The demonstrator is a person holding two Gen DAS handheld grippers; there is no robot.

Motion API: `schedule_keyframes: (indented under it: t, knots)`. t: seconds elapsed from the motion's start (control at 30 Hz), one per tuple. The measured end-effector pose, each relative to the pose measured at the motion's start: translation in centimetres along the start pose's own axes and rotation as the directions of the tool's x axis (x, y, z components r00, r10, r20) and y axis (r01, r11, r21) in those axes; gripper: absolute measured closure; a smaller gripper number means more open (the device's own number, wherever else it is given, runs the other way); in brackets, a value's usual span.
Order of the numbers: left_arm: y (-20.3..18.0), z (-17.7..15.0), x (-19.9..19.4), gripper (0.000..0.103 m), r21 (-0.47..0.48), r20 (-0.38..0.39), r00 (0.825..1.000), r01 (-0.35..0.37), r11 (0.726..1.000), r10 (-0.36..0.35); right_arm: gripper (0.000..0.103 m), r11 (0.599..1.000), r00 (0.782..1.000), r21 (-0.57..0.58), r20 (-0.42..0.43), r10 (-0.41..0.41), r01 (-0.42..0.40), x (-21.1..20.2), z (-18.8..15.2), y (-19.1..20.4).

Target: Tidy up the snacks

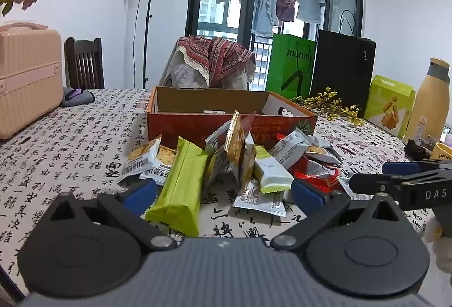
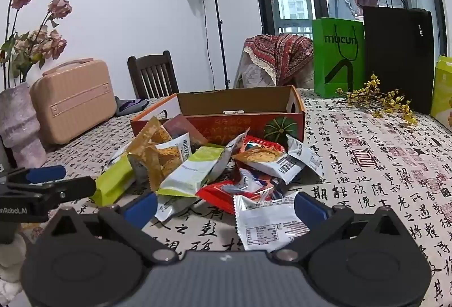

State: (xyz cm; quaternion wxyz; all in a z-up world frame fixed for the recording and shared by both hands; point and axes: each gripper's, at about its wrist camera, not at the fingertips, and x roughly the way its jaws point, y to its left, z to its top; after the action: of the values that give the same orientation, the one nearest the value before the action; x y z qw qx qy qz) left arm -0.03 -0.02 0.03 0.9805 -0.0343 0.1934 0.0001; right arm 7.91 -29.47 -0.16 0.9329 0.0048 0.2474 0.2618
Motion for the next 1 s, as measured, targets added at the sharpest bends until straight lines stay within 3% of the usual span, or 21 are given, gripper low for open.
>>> schedule_keyframes:
  t: [0.3,1.0]
  knots:
    - [0.9,-0.2,0.9,0.000,-0.049,-0.033,0.999,0.018,0.999,-0.020,0.000,1.000,1.000,0.010,-0.002,0.009,-0.009,0.3,-0.4,-0.5]
    - [1.0,-0.6,1.8,0.000,-0.064,-0.053,0.998,0.014,0.998,-0.018,0.000,1.000,1.000,0.010,-0.025,-0.008,0.008,1.1,-0.5,-0.6]
